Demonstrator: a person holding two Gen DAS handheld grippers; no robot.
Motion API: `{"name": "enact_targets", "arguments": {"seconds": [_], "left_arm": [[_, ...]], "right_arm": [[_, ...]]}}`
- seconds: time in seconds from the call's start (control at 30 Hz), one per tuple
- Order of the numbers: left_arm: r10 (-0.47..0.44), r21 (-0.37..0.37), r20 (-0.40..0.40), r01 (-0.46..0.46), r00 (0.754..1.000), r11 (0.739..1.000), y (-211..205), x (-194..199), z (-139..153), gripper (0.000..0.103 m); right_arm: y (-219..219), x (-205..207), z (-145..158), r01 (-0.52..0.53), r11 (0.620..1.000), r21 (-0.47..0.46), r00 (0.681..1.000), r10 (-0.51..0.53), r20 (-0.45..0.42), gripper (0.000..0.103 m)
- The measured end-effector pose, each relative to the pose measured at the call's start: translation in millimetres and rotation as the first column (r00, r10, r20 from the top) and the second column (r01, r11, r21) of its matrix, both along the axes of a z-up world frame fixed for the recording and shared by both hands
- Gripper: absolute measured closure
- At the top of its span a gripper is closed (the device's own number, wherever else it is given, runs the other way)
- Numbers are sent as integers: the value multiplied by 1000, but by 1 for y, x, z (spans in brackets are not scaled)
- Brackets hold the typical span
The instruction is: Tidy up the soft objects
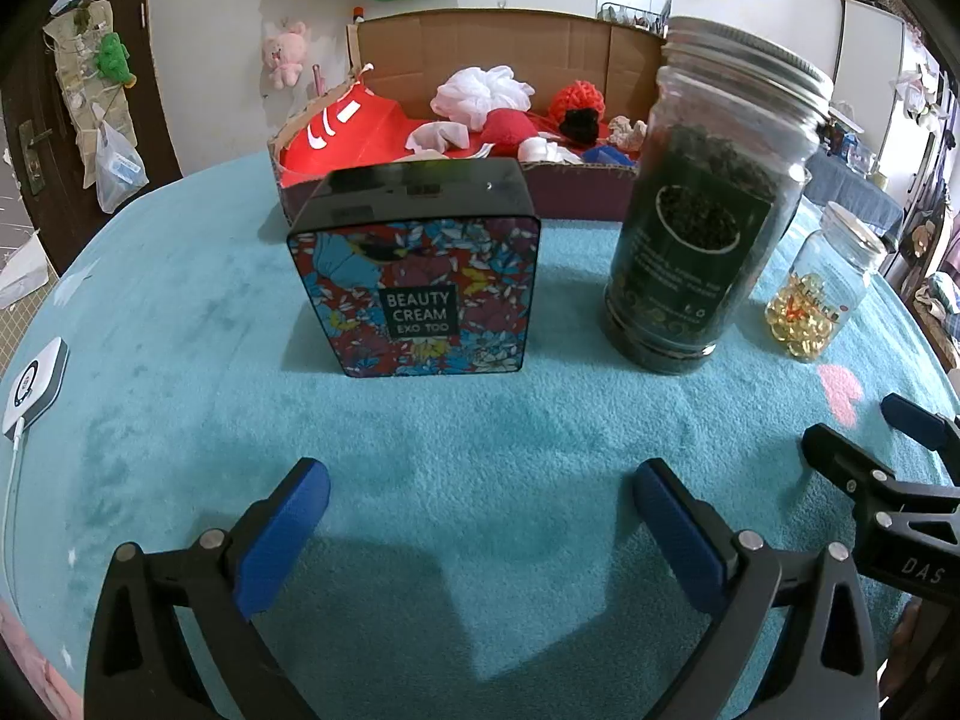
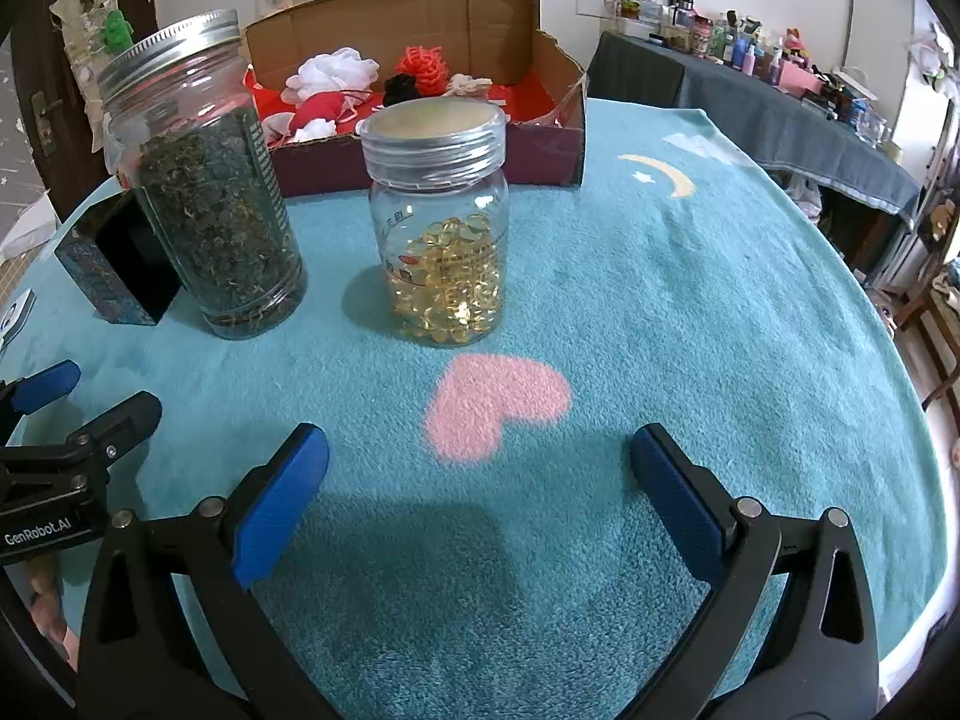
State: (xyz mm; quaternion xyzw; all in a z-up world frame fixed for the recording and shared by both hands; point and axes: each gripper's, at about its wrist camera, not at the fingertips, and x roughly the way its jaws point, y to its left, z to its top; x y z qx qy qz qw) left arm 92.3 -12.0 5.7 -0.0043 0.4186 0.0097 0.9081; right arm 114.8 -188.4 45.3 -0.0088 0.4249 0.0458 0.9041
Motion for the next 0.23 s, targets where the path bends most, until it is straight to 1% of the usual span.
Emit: {"name": "enact_targets", "arguments": {"seconds": [0.23], "left_arm": [[0,0,-1,0,1000,1000,0,0,0,0]], "right_arm": [[1,-1,0,2,1000,-3,1000,-2,0,0]]}}
